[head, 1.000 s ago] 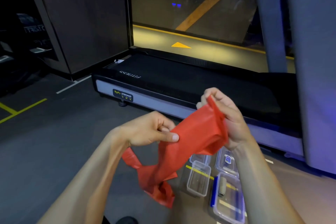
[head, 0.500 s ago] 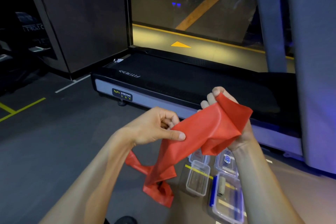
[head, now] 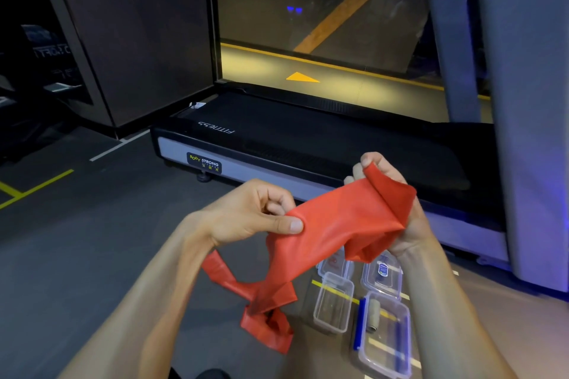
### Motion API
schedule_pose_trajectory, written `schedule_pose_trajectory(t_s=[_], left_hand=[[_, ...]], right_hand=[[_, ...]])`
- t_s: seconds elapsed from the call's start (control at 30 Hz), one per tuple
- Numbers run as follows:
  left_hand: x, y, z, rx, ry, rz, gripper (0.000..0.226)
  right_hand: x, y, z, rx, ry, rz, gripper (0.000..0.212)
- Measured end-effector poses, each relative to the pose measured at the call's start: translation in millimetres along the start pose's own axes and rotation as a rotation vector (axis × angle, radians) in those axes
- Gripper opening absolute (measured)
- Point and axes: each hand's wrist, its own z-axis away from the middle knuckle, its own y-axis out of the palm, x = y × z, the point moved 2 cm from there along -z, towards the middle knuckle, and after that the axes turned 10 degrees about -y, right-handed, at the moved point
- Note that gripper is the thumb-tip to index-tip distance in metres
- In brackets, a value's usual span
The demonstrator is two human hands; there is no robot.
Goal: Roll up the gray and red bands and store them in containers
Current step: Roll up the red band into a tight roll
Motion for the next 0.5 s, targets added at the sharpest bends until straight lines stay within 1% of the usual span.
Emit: schedule_pose_trajectory(t_s=[0.1,0.2,0.27,0.33,0.43,0.5], left_hand=[[-3.9,-0.9,2.6,0.034,0.002,0.030,0.015],[0.2,-0.3,-0.6,-0.012,-0.045,-0.040,0.011],[3.7,1.4,-3.9,-0.040,-0.068,-0.081,0.013],[4.2,2.6,-5.8,-0.058,-0.067,-0.092,0.013],[2.7,2.3,-4.6,-0.073,-0.072,-0.079,0.010],[3.1,1.9,-3.4,-0.068,-0.076,-0.063,0.009]], right_hand=[[0.4,-2.5,2.1,-0.002,-0.007,0.046,0.013],[3.0,-0.7,1.5,0.007,-0.005,0.059,0.009],[4.3,1.8,1.8,0.035,0.005,0.053,0.014],[4.5,1.1,2.2,0.027,0.003,0.038,0.008],[5.4,0.9,1.7,0.020,-0.014,0.063,0.009],[5.8,1.0,1.2,0.043,-0.005,0.074,0.019]])
